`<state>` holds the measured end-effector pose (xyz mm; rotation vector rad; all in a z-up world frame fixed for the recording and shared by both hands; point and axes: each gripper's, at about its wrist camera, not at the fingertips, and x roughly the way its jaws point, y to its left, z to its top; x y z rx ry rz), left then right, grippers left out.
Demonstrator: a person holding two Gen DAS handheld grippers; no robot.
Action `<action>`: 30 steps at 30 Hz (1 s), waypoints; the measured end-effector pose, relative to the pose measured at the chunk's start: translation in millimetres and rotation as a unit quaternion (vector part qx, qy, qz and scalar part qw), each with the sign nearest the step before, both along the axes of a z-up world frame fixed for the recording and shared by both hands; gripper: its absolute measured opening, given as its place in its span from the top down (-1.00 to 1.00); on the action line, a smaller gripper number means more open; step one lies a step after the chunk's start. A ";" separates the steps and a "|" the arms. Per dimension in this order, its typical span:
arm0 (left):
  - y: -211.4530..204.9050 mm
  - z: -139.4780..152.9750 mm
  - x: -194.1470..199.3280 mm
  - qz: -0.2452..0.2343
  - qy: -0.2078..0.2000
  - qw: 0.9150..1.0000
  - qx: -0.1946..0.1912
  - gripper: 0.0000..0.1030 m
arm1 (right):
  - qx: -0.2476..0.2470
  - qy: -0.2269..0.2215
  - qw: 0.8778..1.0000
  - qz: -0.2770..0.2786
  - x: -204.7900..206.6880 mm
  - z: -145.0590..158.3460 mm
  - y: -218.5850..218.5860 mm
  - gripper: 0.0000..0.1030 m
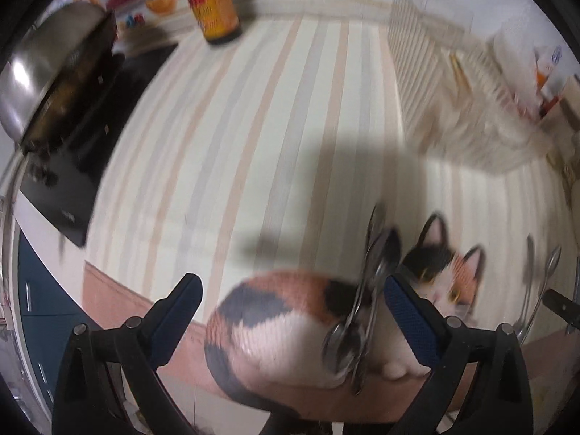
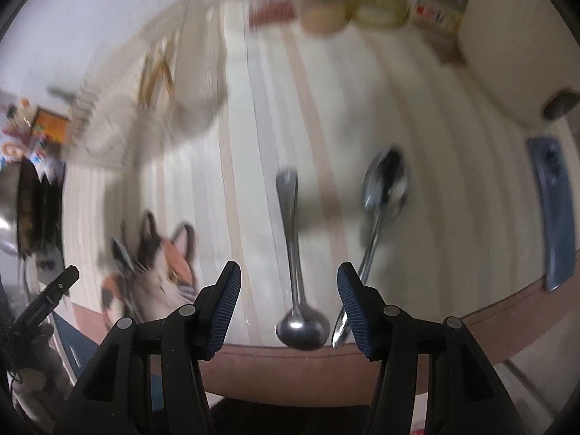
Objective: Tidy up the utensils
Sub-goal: 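Move both open tools down to the spoons on the cat placemat, then grasp a spoon handle with the left tool while the right tool grasps another spoon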
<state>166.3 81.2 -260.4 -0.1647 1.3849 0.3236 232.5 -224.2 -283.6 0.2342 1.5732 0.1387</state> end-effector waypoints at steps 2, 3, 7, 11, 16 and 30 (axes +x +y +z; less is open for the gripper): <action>-2.6 -6.6 -8.0 -0.009 0.011 1.000 -0.010 -0.90 | -0.009 0.008 1.000 0.010 -6.1 -9.6 8.3 -0.05; -4.1 -10.0 -9.6 -0.015 0.015 1.000 -0.013 -0.84 | -0.013 0.010 1.000 0.014 -7.9 -12.7 11.8 -0.02; -16.6 -27.4 -9.9 -0.040 0.036 0.998 -0.038 -0.37 | -0.032 0.018 0.999 0.025 -10.6 -24.3 20.2 0.26; -30.3 -42.2 -6.9 -0.061 0.059 0.995 -0.052 -0.07 | -0.050 0.014 0.998 0.037 -11.2 -24.1 26.6 0.41; -37.6 -50.9 -12.6 -0.062 0.056 0.994 -0.076 0.54 | -0.086 0.006 0.995 0.049 -12.2 -25.2 38.2 0.76; 8.9 -49.1 -43.6 0.001 0.046 0.994 -0.102 0.92 | -0.062 0.006 0.998 0.023 -28.1 -28.2 11.4 0.91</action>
